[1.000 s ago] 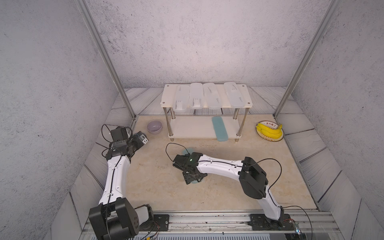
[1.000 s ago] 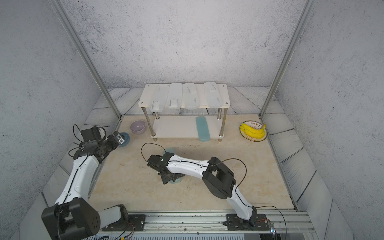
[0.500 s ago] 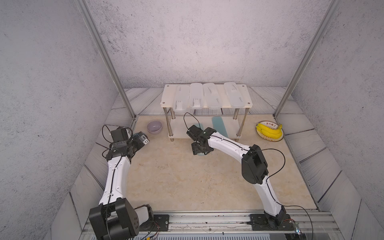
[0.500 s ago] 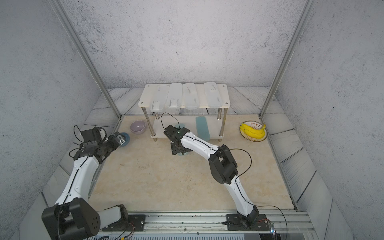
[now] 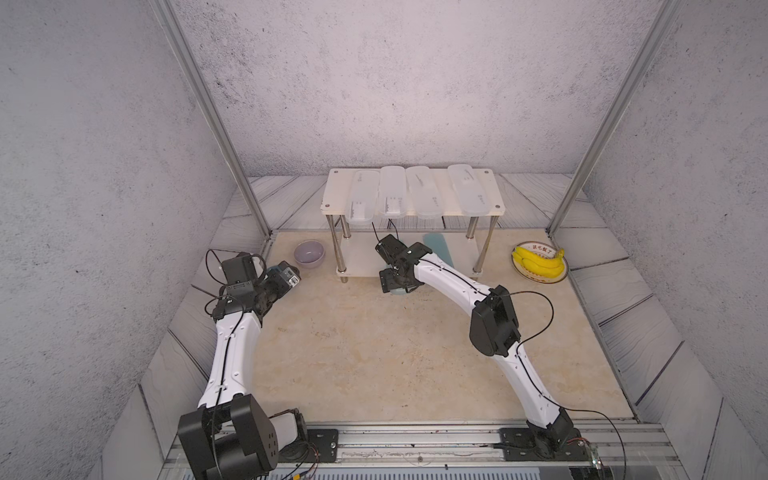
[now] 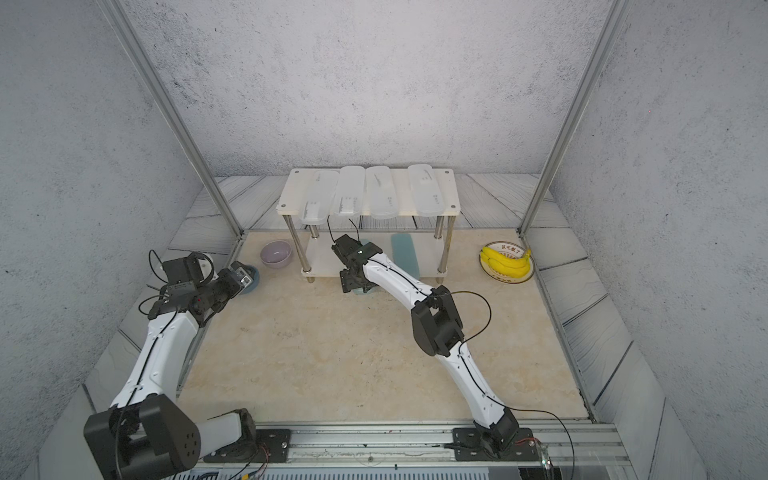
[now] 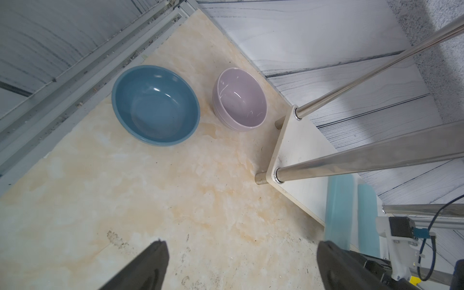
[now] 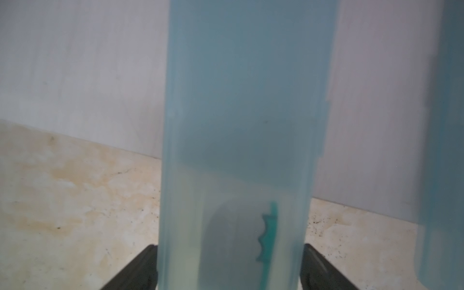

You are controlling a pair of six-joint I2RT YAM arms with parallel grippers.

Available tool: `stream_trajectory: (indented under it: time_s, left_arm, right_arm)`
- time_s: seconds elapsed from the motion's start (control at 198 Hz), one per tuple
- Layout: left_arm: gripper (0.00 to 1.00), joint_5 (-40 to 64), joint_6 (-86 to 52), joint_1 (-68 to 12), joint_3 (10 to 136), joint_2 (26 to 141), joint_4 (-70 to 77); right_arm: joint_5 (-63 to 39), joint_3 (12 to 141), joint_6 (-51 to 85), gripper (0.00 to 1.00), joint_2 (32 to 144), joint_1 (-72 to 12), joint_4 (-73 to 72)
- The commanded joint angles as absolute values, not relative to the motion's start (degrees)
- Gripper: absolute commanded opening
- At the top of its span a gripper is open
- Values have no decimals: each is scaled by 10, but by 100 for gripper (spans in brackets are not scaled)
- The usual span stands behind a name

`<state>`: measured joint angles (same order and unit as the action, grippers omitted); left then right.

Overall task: Place the pencil cases on the shelf according to color
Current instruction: Place the pencil case on the shelf.

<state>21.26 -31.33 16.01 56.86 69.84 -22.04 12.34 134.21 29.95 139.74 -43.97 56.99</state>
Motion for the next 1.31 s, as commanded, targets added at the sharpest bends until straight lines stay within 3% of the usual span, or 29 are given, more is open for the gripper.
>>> stream_trajectory:
  time_s: [0.0,0.727,0.858,0.969,1.049,1.15,1.307]
  left_arm:
    - [99,223,-315,164,564,701,-212]
    - [99,227,-308,154,554,677,-201]
    - [99,223,-303,141,554,674,-201]
    - [99,222,-299,134,555,675,-201]
    - [99,220,-298,131,554,675,-201]
    - [99,219,-295,128,554,676,-202]
    - [99,218,-295,126,553,673,-202]
  right_arm:
    - [122,1362,301,95,1399,-439,614]
    - [113,1095,371,94,1193,-459,587]
    - [103,986,392,79,1136,-468,510]
    - [65,911,415,42,1114,-468,416]
    - [45,911,422,28,1132,-468,380]
    - [43,950,423,21,1175,-465,369]
    - [54,1035,406,20,1240,-457,395]
